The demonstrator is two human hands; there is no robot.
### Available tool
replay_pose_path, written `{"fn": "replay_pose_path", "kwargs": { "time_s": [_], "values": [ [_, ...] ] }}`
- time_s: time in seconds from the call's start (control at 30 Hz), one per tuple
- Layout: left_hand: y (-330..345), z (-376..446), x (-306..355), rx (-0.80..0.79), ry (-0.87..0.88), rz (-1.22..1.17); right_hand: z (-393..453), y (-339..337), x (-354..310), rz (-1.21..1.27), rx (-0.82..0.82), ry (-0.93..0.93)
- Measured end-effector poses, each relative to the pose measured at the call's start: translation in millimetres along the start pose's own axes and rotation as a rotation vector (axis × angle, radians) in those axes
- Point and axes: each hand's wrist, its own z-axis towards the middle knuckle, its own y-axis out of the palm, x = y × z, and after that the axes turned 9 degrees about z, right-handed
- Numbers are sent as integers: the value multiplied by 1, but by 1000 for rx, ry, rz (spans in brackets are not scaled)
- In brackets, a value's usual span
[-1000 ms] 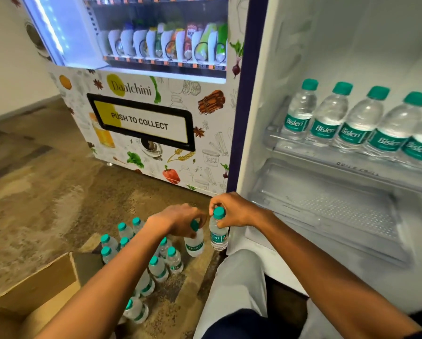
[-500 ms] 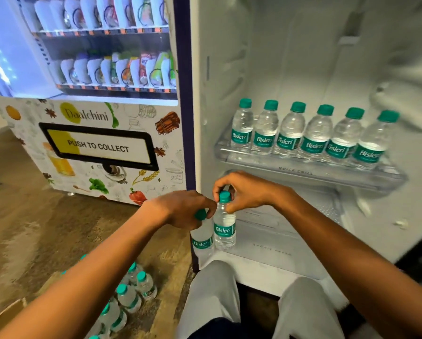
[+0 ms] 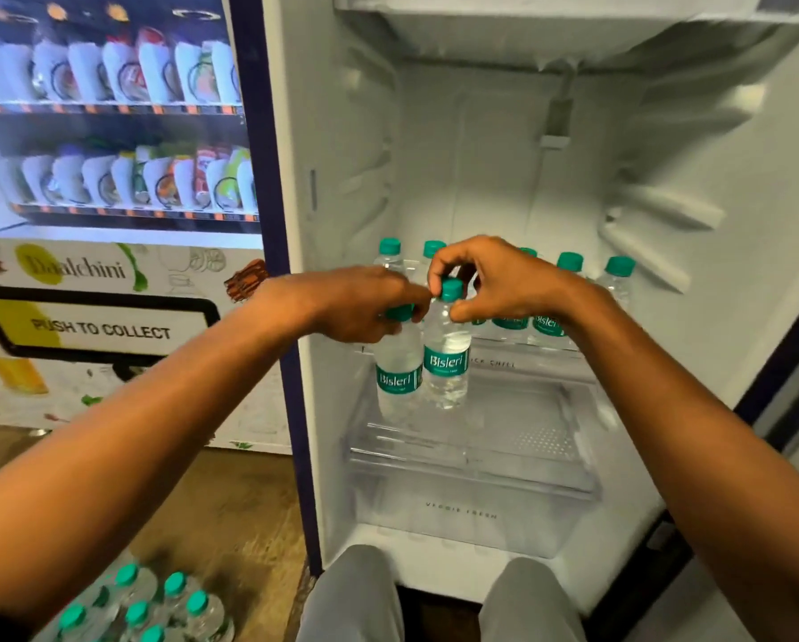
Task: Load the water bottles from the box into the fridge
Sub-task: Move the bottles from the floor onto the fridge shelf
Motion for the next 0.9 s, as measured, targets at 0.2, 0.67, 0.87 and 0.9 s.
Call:
{"fn": "replay_pose_path", "kwargs": {
  "time_s": [0.2,0.67,0.87,0.9],
  "values": [
    [-64,17,-9,88,9,11,2,-66,-23,-15,80,-63],
    [-151,50,-41,513,-71,124,27,-149,-56,-244,437,-182],
    [-140,80,-48,585,-175,131,52,-145,-33,-270,505,-156],
    [-137,84,-51,590,-196,132,57,-143,-27,-269,502,-150]
  ]
}}
